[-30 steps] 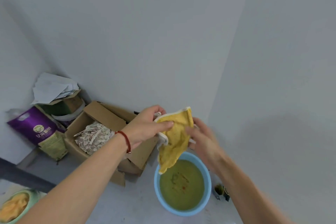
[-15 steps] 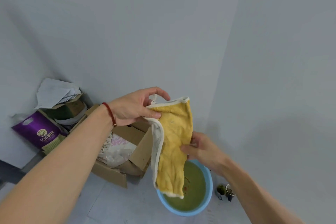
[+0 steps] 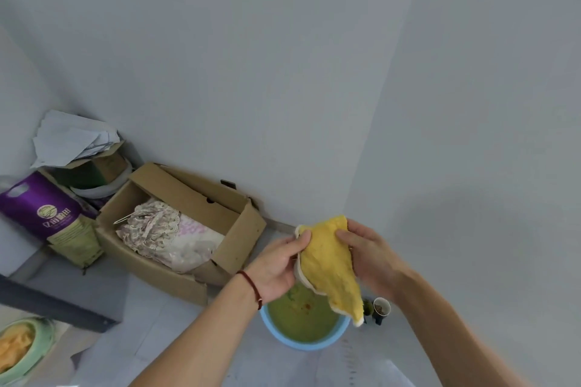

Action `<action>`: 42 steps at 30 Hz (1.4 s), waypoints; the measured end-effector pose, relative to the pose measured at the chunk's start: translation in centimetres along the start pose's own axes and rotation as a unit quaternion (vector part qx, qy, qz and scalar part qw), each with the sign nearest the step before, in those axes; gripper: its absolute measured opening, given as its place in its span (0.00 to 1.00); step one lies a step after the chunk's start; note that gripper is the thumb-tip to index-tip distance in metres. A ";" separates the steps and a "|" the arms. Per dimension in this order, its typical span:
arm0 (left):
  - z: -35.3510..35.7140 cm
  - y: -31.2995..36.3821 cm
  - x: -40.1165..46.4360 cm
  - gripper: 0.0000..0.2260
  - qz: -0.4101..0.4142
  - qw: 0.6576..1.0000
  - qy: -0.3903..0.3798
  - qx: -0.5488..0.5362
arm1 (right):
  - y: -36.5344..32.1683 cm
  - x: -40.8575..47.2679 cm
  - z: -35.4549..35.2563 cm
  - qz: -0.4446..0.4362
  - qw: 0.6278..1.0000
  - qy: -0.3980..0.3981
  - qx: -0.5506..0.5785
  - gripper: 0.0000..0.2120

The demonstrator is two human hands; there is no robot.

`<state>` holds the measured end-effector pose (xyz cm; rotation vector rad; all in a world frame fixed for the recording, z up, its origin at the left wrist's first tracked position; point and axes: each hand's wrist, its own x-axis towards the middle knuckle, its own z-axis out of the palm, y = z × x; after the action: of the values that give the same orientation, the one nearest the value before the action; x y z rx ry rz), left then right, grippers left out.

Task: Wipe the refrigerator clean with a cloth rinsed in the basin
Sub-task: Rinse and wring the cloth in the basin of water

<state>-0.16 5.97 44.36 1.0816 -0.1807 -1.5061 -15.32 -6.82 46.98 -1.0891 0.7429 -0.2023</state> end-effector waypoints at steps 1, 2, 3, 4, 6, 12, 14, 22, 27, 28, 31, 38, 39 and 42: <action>0.2 0.1 -0.1 0.19 0.005 1.000 0.020 -0.013 | 0.0 -0.3 -0.1 -0.005 1.000 0.020 0.003 0.12; 0.2 0.1 -0.2 0.17 0.006 0.999 0.039 -0.026 | 0.3 -0.4 -0.2 -0.011 0.999 0.037 -0.001 0.12; 0.3 0.0 -0.3 0.16 0.011 0.998 0.059 -0.034 | 0.5 -0.5 -0.3 -0.019 0.998 0.055 -0.003 0.12; 0.1 -0.6 -0.2 0.13 0.018 0.995 0.089 -0.051 | 1.2 -0.5 -0.4 -0.019 0.997 0.072 0.006 0.12; -0.3 -1.8 0.2 0.10 0.020 0.982 0.173 -0.070 | 2.5 -0.3 -0.6 0.011 0.992 0.117 0.043 0.10; -1.8 -4.7 0.1 0.13 -0.052 0.957 0.279 -0.057 | 6.4 -0.4 -1.4 0.056 0.980 0.154 -0.112 0.10; -2.0 -4.3 0.4 0.13 -0.034 0.956 0.292 -0.005 | 6.1 -0.6 -1.3 0.051 0.978 0.163 -0.116 0.08; -1.6 -1.2 -1.0 0.46 0.044 0.980 0.080 0.175 | 3.6 -1.0 -1.5 -0.037 0.986 0.151 -0.064 0.08; -1.8 0.8 -0.5 0.51 0.131 0.973 0.053 0.183 | 1.8 -0.7 -2.3 -0.100 0.970 0.163 -0.149 0.18; -1.7 0.9 -0.4 0.49 0.145 0.967 0.052 0.203 | 1.7 -0.6 -2.7 -0.115 0.966 0.149 -0.175 0.20; -1.8 1.1 -0.2 0.35 0.166 0.941 0.053 0.291 | 1.3 -0.8 -3.4 -0.116 0.950 0.125 -0.263 0.17; 0.2 -0.2 0.9 0.24 0.256 0.767 0.120 0.576 | 1.7 -1.4 -4.3 -0.080 0.868 0.147 -0.469 0.25; 0.6 -0.2 1.2 0.24 0.262 0.750 0.118 0.595 | 1.6 -1.4 -4.7 -0.086 0.866 0.151 -0.470 0.24; 1.4 0.0 2.0 0.19 0.285 0.724 0.141 0.612 | 1.4 -2.0 -5.7 -0.120 0.859 0.170 -0.468 0.15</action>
<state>-0.83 3.68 44.09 2.0059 -1.3041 -0.4841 -20.76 -9.32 45.23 -2.1228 1.0599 -0.2545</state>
